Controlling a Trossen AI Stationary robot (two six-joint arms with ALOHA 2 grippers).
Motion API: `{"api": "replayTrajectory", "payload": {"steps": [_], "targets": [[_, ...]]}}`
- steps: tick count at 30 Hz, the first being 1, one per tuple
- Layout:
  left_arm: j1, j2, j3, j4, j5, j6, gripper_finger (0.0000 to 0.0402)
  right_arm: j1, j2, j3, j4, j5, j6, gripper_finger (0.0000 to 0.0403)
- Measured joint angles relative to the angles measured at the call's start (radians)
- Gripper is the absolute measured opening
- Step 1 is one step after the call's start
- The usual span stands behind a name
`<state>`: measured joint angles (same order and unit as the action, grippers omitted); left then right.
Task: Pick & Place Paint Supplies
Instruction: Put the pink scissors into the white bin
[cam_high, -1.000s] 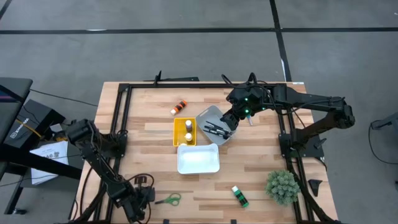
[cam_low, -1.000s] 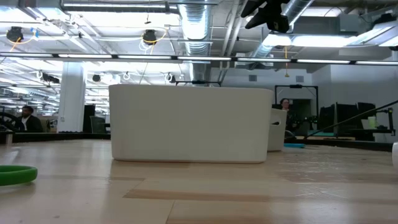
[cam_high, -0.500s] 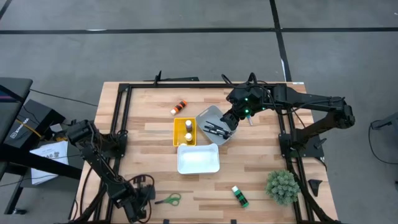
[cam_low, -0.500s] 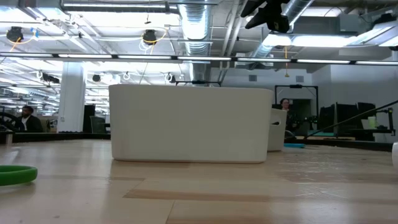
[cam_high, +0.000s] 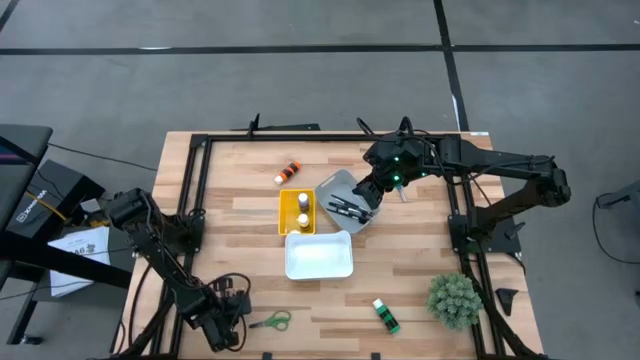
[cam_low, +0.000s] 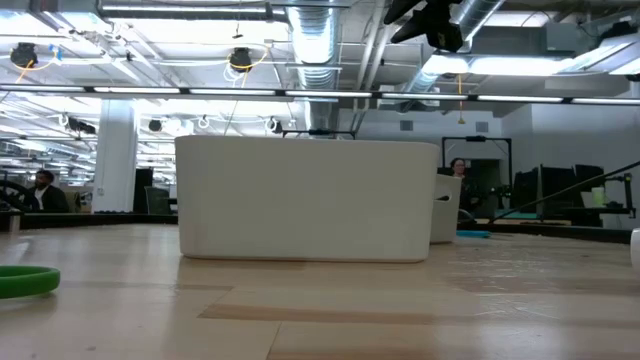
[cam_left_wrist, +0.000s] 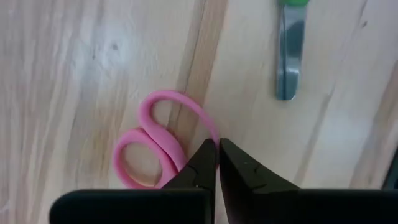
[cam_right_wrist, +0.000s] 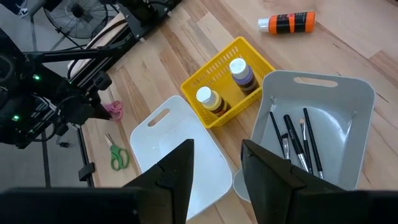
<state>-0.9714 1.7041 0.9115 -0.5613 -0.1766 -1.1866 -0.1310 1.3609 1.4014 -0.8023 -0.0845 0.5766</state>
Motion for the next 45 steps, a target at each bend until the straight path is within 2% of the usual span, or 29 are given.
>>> {"api": "replayTrajectory", "payload": {"steps": [5,25,31,40,45], "targets": [[0.022,-0.035,0.001,0.000,-0.009,0.006,0.0001,0.000,0.000,0.000,0.005,0.000,-0.008,0.0129],[0.192,-0.237,0.003,0.000,-0.013,0.213,0.0000,-0.003,0.000,0.000,0.034,-0.009,-0.071,0.0129],[0.250,-0.303,0.005,0.000,0.040,0.310,0.0000,-0.008,-0.009,0.000,0.030,-0.025,-0.087,0.0129],[0.318,-0.391,0.006,-0.002,0.174,0.429,0.0000,-0.016,-0.037,0.001,0.035,-0.028,-0.105,0.0129],[0.362,-0.422,0.072,-0.071,0.190,0.527,0.0000,-0.022,-0.060,0.000,0.033,-0.028,-0.101,0.0129]]}}
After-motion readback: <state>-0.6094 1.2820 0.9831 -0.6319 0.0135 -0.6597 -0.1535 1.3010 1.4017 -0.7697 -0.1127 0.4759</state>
